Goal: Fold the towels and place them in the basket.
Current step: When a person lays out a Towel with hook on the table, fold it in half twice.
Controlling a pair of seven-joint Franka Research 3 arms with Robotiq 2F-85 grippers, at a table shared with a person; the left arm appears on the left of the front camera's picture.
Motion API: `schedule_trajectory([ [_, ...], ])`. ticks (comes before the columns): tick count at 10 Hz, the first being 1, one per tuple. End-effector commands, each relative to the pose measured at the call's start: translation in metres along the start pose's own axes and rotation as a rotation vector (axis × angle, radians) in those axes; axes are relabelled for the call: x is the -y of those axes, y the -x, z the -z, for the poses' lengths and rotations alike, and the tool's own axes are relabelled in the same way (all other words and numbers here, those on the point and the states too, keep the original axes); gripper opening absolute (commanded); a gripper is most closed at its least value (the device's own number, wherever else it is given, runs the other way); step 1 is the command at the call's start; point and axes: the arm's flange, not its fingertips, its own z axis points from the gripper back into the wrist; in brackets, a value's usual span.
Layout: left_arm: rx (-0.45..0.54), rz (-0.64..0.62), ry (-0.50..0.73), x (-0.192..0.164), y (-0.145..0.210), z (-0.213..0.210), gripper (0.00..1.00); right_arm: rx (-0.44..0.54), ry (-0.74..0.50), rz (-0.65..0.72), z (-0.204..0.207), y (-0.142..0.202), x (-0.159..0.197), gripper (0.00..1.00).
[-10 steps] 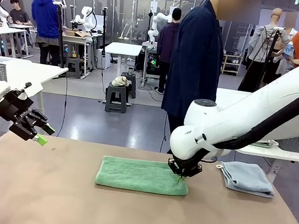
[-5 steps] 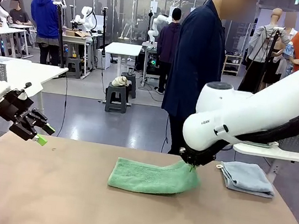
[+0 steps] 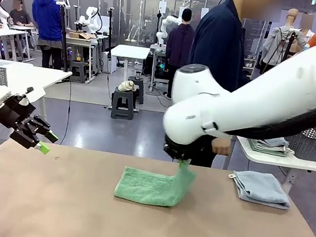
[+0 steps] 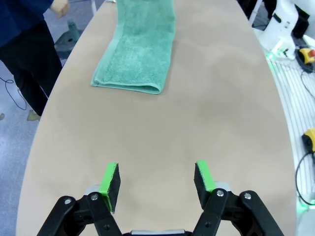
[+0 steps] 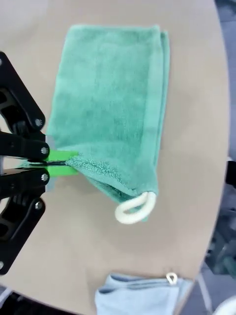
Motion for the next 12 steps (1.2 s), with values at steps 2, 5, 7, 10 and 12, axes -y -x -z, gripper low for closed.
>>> schedule_trajectory([
  [2,-0.006,0.001,-0.007,0.000,-0.001,0.000,0.77,-0.082,0.017,0.117,0.002,-0.019,-0.070,0.00],
  [5,-0.006,0.001,-0.007,0.000,-0.001,0.000,0.77,-0.115,-0.010,0.197,0.009,-0.020,-0.108,0.00],
  [7,-0.006,0.001,-0.007,0.000,-0.001,0.000,0.77,-0.123,-0.041,0.248,0.023,-0.018,-0.124,0.00],
  [10,-0.006,0.001,-0.007,0.000,-0.001,0.000,0.77,-0.121,-0.078,0.298,0.038,-0.012,-0.151,0.00],
  [12,-0.006,0.001,-0.007,0.000,-0.001,0.000,0.77,-0.108,-0.091,0.327,0.046,-0.011,-0.162,0.00],
])
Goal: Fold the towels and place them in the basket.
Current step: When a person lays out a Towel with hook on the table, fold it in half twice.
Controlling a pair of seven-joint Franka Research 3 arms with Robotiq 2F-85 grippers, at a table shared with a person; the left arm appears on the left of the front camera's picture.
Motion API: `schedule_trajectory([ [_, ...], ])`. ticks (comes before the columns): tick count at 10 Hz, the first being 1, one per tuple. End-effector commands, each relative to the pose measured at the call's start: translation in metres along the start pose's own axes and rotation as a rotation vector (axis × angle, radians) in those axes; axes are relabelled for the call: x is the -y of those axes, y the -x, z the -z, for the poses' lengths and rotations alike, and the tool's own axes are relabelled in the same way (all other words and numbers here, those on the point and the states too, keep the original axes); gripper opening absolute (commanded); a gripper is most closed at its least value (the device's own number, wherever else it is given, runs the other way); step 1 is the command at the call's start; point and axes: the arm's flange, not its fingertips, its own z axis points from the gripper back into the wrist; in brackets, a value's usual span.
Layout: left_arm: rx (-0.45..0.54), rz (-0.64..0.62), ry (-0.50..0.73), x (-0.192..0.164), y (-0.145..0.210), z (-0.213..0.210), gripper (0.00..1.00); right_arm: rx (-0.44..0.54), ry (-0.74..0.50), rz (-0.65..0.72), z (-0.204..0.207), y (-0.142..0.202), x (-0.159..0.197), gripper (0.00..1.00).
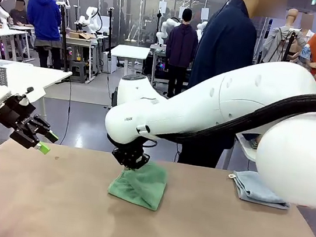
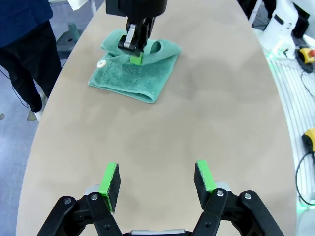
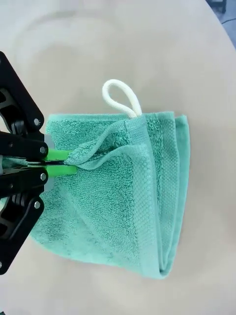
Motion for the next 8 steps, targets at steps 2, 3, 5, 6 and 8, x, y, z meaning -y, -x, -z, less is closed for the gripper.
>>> schedule_trajectory([
  [2,-0.005,0.001,-0.007,0.000,-0.001,0.000,0.77,0.041,-0.025,0.061,0.010,-0.001,-0.009,0.00],
  [3,-0.005,0.001,-0.007,0.000,-0.001,0.000,0.77,0.022,-0.026,0.057,0.015,0.000,-0.012,0.00],
  [5,-0.005,0.001,-0.007,0.000,-0.001,0.000,0.77,0.026,-0.029,0.071,0.022,0.001,-0.015,0.24],
  [6,-0.005,0.001,-0.007,0.000,-0.001,0.000,0.77,0.033,-0.033,0.071,0.022,0.002,-0.014,0.24],
  [8,-0.005,0.001,-0.007,0.000,-0.001,0.000,0.77,0.078,-0.072,0.085,0.016,0.003,-0.010,0.27],
])
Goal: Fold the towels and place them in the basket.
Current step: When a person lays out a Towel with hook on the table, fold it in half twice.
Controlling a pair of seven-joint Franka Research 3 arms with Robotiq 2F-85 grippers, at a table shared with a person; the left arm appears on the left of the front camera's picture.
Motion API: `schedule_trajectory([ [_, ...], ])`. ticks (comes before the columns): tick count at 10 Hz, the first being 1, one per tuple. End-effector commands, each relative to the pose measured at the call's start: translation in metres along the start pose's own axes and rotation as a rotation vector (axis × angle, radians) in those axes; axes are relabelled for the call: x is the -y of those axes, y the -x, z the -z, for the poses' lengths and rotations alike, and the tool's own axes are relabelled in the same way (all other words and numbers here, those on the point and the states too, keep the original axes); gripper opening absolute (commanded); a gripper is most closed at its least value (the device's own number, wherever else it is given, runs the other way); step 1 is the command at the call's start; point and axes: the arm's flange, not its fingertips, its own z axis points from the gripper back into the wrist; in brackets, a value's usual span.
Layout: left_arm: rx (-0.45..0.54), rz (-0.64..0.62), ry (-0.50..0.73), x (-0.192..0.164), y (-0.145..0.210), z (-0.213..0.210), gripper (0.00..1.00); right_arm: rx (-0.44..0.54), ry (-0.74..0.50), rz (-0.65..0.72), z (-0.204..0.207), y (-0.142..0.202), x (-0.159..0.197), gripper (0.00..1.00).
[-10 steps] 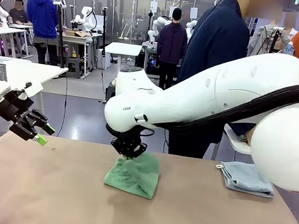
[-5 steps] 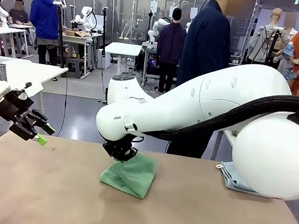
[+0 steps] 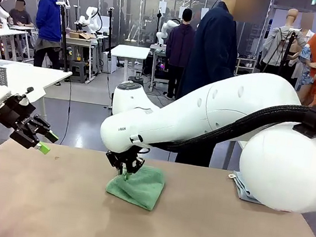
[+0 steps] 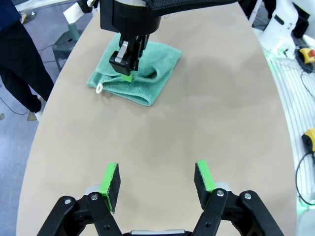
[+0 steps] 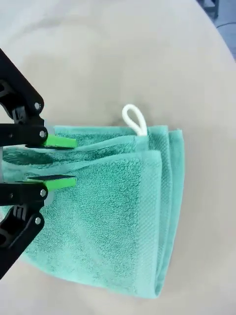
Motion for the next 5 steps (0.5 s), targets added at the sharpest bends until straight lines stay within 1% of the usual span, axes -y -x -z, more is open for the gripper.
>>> schedule_trajectory([
  [1,-0.005,0.001,-0.007,0.000,-0.001,0.000,0.77,0.059,-0.044,0.051,-0.010,0.007,0.005,0.64],
  [2,-0.005,0.001,-0.007,0.000,-0.001,0.000,0.77,0.054,-0.054,0.047,-0.015,0.008,0.008,0.47],
  [3,-0.005,0.001,-0.007,0.000,-0.001,0.000,0.77,0.028,-0.056,0.036,-0.023,0.009,0.015,0.84],
  [4,-0.005,0.001,-0.007,0.000,-0.001,0.000,0.77,0.009,-0.045,0.017,-0.035,0.011,0.027,0.67],
  [5,-0.005,0.001,-0.007,0.000,-0.001,0.000,0.77,-0.002,-0.022,-0.016,-0.051,0.015,0.048,0.67],
])
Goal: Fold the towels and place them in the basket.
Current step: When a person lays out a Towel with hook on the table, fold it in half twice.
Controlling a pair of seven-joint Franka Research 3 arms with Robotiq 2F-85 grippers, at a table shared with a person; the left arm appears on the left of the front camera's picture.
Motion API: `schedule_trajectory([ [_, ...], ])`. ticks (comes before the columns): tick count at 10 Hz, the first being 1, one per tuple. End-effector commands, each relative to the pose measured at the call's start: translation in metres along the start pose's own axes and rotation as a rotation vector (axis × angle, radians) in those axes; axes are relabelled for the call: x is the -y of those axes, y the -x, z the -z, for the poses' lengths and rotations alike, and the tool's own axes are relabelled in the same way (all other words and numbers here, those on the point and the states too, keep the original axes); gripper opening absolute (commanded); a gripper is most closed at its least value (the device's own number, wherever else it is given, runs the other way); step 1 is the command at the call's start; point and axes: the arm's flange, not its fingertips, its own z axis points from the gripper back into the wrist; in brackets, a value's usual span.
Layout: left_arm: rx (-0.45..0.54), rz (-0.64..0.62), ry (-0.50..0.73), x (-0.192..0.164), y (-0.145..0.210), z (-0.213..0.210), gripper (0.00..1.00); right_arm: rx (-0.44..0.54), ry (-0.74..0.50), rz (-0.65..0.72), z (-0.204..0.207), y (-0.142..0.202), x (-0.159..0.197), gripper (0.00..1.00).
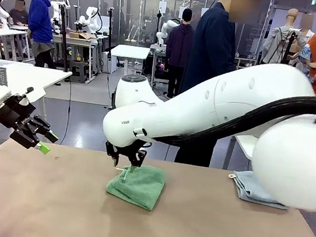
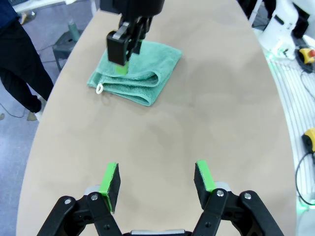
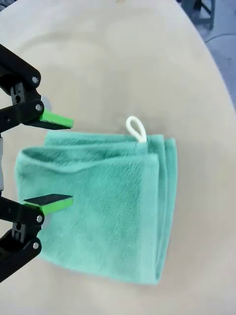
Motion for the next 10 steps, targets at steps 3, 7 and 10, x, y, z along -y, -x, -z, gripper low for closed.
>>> schedule_trajectory([
  [3,-0.005,0.001,-0.007,0.000,-0.001,0.000,0.77,-0.068,0.017,-0.090,-0.049,0.017,0.097,0.67],
  [7,-0.005,0.001,-0.007,0.000,-0.001,0.000,0.77,-0.104,-0.025,-0.093,-0.059,0.020,0.143,0.67],
  [10,-0.005,0.001,-0.007,0.000,-0.001,0.000,0.77,-0.100,0.012,-0.086,-0.061,0.012,0.137,0.67],
])
